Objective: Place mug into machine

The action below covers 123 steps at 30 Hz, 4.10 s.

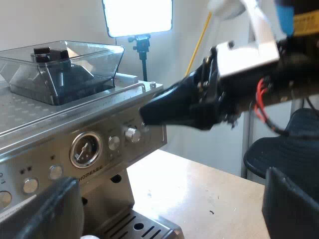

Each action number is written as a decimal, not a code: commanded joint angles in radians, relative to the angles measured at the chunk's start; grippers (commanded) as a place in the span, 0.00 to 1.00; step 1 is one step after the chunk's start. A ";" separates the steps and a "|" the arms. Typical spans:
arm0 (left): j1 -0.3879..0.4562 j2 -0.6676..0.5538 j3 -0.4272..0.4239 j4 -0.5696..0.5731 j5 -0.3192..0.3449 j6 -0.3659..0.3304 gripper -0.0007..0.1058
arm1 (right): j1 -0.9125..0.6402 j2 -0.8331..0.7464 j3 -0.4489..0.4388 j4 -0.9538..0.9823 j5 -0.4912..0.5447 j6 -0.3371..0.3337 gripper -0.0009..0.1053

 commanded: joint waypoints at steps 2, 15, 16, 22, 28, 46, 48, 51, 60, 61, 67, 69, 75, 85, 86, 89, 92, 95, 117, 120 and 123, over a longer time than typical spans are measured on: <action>0.001 0.001 -0.006 0.014 -0.096 -0.033 0.81 | -0.059 -0.050 -0.013 0.037 -0.008 -0.016 0.50; 0.009 0.239 -0.135 0.021 -0.182 -0.069 0.75 | -0.314 -0.156 -0.042 0.251 -0.072 -0.018 0.50; 0.017 0.261 -0.152 0.021 -0.182 -0.069 0.71 | -0.351 -0.173 -0.042 0.268 -0.091 -0.019 0.50; 0.114 0.311 -0.198 0.021 -0.182 -0.067 0.68 | -0.525 -0.244 -0.042 0.336 -0.132 -0.022 0.50; 0.283 0.304 -0.197 0.023 -0.149 -0.070 0.68 | -0.730 -0.313 -0.042 0.414 -0.270 -0.076 0.50; 0.321 0.085 -0.191 0.297 -0.133 -0.003 0.68 | -0.972 -0.698 0.178 0.503 -0.391 -0.184 0.50; 0.321 0.053 -0.183 0.321 -0.130 -0.002 0.68 | -0.972 -0.749 0.197 0.523 -0.391 -0.184 0.50; 0.321 -0.012 -0.160 0.335 -0.128 -0.002 0.68 | -0.972 -0.822 0.212 0.563 -0.391 -0.184 0.50; 0.302 -0.180 -0.077 0.427 -0.128 -0.010 0.68 | -0.972 -0.957 0.215 0.662 -0.391 -0.184 0.50; 0.292 -0.197 -0.064 0.440 -0.128 -0.010 0.68 | -0.972 -0.971 0.215 0.671 -0.391 -0.184 0.50; 0.256 -0.298 -0.042 0.547 -0.134 -0.004 0.68 | -0.972 -1.043 0.243 0.728 -0.389 -0.184 0.50; 0.256 -0.329 -0.042 0.577 -0.134 -0.004 0.68 | -0.972 -1.064 0.259 0.736 -0.389 -0.184 0.50; 0.256 -0.420 -0.042 0.674 -0.134 -0.001 0.68 | -0.972 -1.137 0.318 0.770 -0.389 -0.177 0.50; 0.256 -0.469 -0.025 0.829 -0.124 0.020 0.68 | -0.972 -1.201 0.353 0.844 -0.382 -0.177 0.50; 0.256 -0.469 -0.022 0.836 -0.124 0.020 0.68 | -0.972 -1.201 0.353 0.844 -0.380 -0.177 0.50; 0.256 -0.469 -0.020 0.832 -0.128 0.020 0.68 | -0.972 -1.201 0.353 0.844 -0.380 -0.160 0.50; 0.256 -0.469 -0.012 0.815 -0.143 0.020 0.68 | -0.972 -1.201 0.353 0.844 -0.383 -0.160 0.50; 0.256 -0.469 0.009 0.769 -0.195 0.020 0.68 | -0.972 -1.201 0.353 0.827 -0.383 -0.160 0.50; 0.256 -0.469 0.162 0.580 -0.357 0.020 0.68 | -0.972 -1.199 0.478 0.684 -0.550 -0.201 0.50; 0.256 -0.469 0.162 0.580 -0.357 0.020 0.68 | -0.972 -1.199 0.500 0.689 -0.552 -0.199 0.50; 0.256 -0.469 0.162 0.580 -0.357 0.020 0.68 | -0.972 -1.199 0.521 0.713 -0.556 -0.163 0.50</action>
